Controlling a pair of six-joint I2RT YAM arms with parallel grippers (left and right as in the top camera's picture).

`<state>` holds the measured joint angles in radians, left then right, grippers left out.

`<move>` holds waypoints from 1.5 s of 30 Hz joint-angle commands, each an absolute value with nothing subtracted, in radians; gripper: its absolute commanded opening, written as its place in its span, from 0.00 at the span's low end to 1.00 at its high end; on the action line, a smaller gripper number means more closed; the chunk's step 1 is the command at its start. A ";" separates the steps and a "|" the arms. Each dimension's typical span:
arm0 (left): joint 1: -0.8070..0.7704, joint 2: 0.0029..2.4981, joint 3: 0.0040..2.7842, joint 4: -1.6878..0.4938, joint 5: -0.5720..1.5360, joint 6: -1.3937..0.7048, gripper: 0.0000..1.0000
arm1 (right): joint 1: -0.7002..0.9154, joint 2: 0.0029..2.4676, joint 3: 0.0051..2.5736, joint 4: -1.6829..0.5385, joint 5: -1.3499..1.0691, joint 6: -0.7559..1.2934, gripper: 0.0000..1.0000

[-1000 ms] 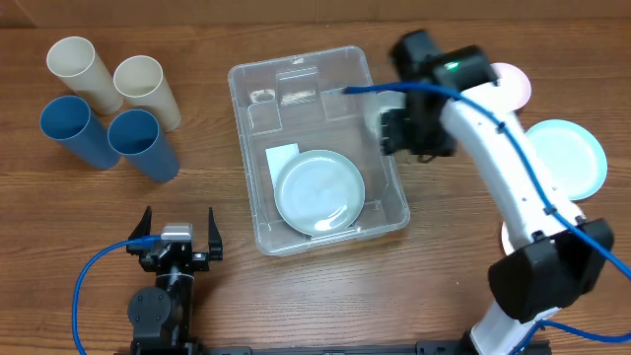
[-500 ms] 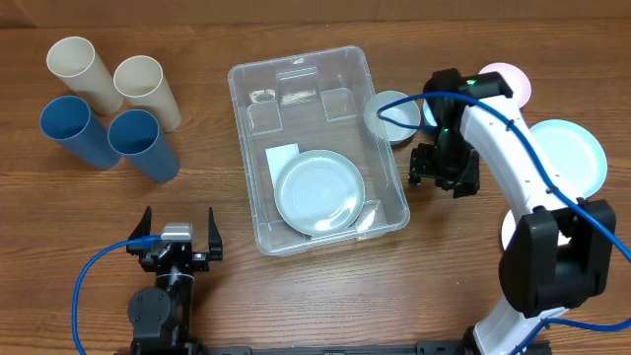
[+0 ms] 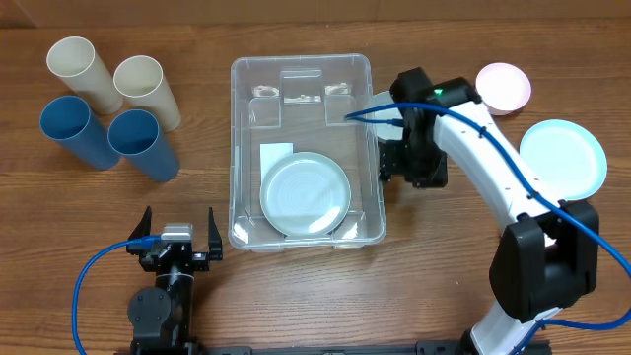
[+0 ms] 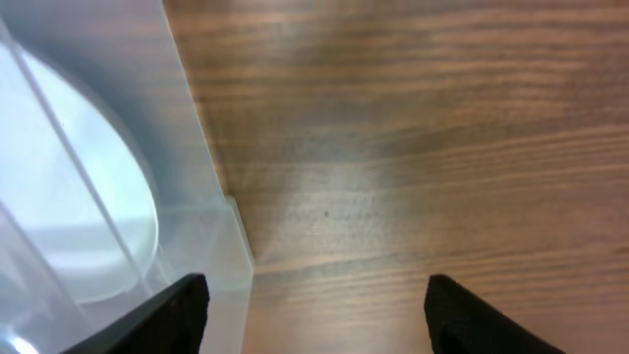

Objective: Pack container
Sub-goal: 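Move the right gripper to the light blue plate and grip its rim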

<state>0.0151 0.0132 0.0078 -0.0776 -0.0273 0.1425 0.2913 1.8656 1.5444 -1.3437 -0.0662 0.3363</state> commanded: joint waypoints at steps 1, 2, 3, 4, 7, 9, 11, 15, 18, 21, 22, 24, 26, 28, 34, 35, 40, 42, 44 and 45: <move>0.019 0.006 0.005 -0.075 -0.025 0.165 1.00 | 0.183 1.862 1.565 -1.303 -0.062 0.345 0.73; 0.019 0.005 0.005 -0.075 -0.025 0.165 1.00 | 0.149 1.862 1.577 -1.290 -0.062 0.347 0.76; 0.019 0.006 0.005 -0.075 -0.025 0.165 1.00 | 0.104 1.862 1.590 -1.279 -0.062 0.353 0.77; 0.019 0.005 0.005 -0.075 -0.025 0.165 1.00 | 0.055 1.862 1.600 -1.267 -0.062 0.353 0.78; 0.019 0.005 0.005 -0.075 -0.025 0.165 1.00 | -0.120 1.862 1.602 -1.254 -0.062 0.361 0.80; 0.019 0.006 0.005 -0.075 -0.025 0.165 1.00 | -0.237 1.862 1.602 -1.245 -0.062 0.367 0.80; 0.019 0.005 0.005 -0.075 -0.025 0.165 1.00 | -0.358 1.862 1.600 -1.222 -0.062 0.368 0.85; 0.019 0.006 0.005 -0.075 -0.025 0.165 1.00 | -0.526 1.862 1.571 -1.122 -0.038 0.368 0.91; 0.019 0.006 0.005 -0.075 -0.025 0.165 1.00 | -0.598 1.863 1.530 -1.024 0.050 0.367 0.95; 0.019 0.005 0.005 -0.075 -0.025 0.165 1.00 | -0.623 1.863 1.480 -0.934 0.084 0.348 0.96; 0.019 0.006 0.005 -0.075 -0.025 0.164 1.00 | -0.624 1.863 1.448 -0.887 0.106 0.348 0.96; 0.019 0.005 0.005 -0.075 -0.025 0.165 1.00 | -0.624 1.863 1.403 -0.826 0.128 0.349 0.93; 0.019 0.005 0.005 -0.075 -0.025 0.165 1.00 | -0.624 1.863 1.367 -0.778 0.151 0.349 0.89; 0.019 0.006 0.005 -0.075 -0.025 0.165 1.00 | -0.624 1.863 1.345 -0.755 0.165 0.349 0.86; 0.019 0.005 0.005 -0.075 -0.025 0.165 1.00 | -0.624 1.871 1.259 -0.691 0.191 0.372 0.82; 0.019 0.006 0.005 -0.075 -0.025 0.165 1.00 | -0.624 1.877 1.250 -0.682 0.191 0.372 0.82; 0.019 0.005 0.005 -0.075 -0.025 0.165 1.00 | -0.624 1.951 1.235 -0.659 0.191 0.394 0.75; 0.019 0.005 0.005 -0.075 -0.025 0.165 1.00 | -0.624 1.970 1.235 -0.647 0.191 0.394 0.66; 0.019 0.005 0.005 -0.075 -0.025 0.165 1.00 | -0.624 1.973 1.235 -0.635 0.191 0.394 0.52; 0.019 0.005 0.005 -0.075 -0.025 0.165 1.00 | -0.624 1.973 1.235 -0.628 0.191 0.394 0.47</move>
